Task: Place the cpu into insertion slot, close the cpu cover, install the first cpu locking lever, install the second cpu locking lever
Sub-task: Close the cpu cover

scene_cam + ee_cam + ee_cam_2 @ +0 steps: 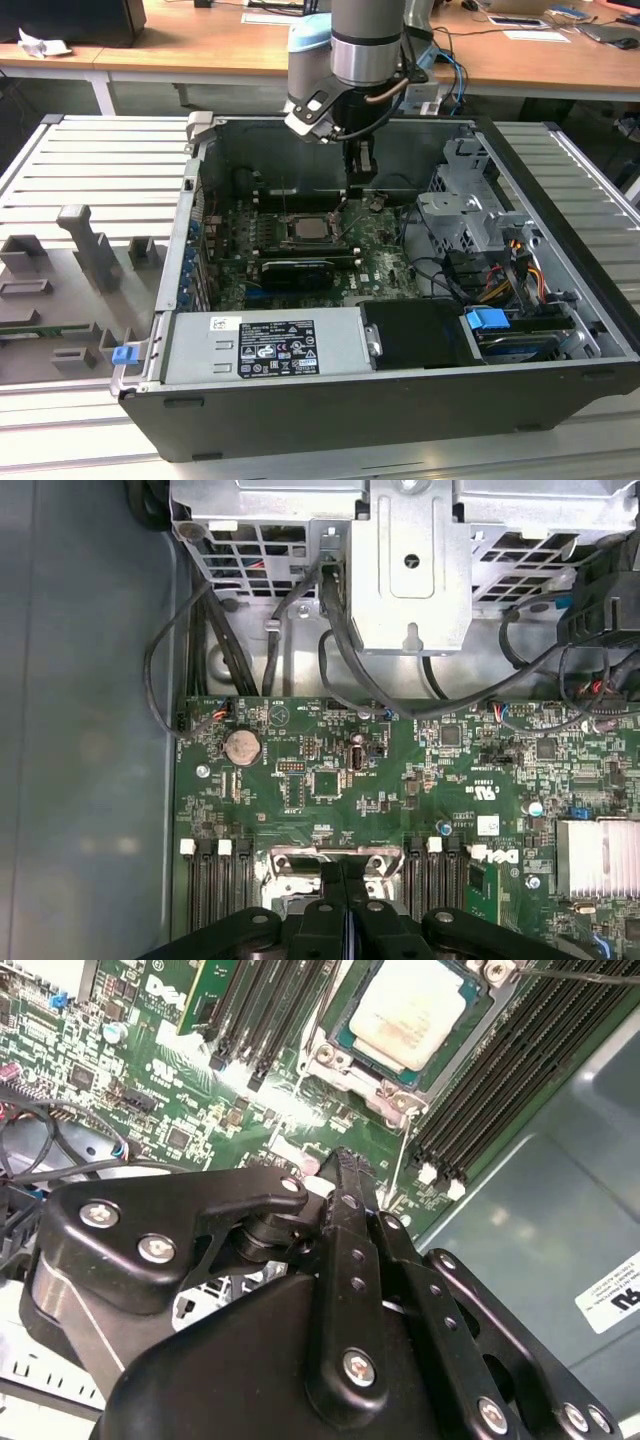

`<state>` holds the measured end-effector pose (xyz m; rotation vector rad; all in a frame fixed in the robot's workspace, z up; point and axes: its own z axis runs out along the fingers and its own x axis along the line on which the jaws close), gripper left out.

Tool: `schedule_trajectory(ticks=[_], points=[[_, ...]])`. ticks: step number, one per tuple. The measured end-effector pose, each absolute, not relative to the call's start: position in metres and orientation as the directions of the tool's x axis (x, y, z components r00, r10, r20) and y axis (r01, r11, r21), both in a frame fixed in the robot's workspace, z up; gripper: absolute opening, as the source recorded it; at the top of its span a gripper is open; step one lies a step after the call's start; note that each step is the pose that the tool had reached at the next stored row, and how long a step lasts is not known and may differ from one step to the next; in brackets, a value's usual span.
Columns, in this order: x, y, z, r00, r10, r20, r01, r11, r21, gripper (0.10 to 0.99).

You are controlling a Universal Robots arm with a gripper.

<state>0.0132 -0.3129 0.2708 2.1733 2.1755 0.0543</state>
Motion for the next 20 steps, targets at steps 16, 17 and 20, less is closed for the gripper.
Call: schedule_trajectory(ticks=[16,17,20], points=[[0.044,-0.313,0.269,0.0,1.0,-0.022,0.998,0.002,0.066,0.106],[0.046,-0.313,0.268,0.0,1.0,-0.022,0.998,0.002,0.066,0.106],[0.046,-0.313,0.26,0.0,1.0,-0.022,0.998,0.002,0.065,0.106]])
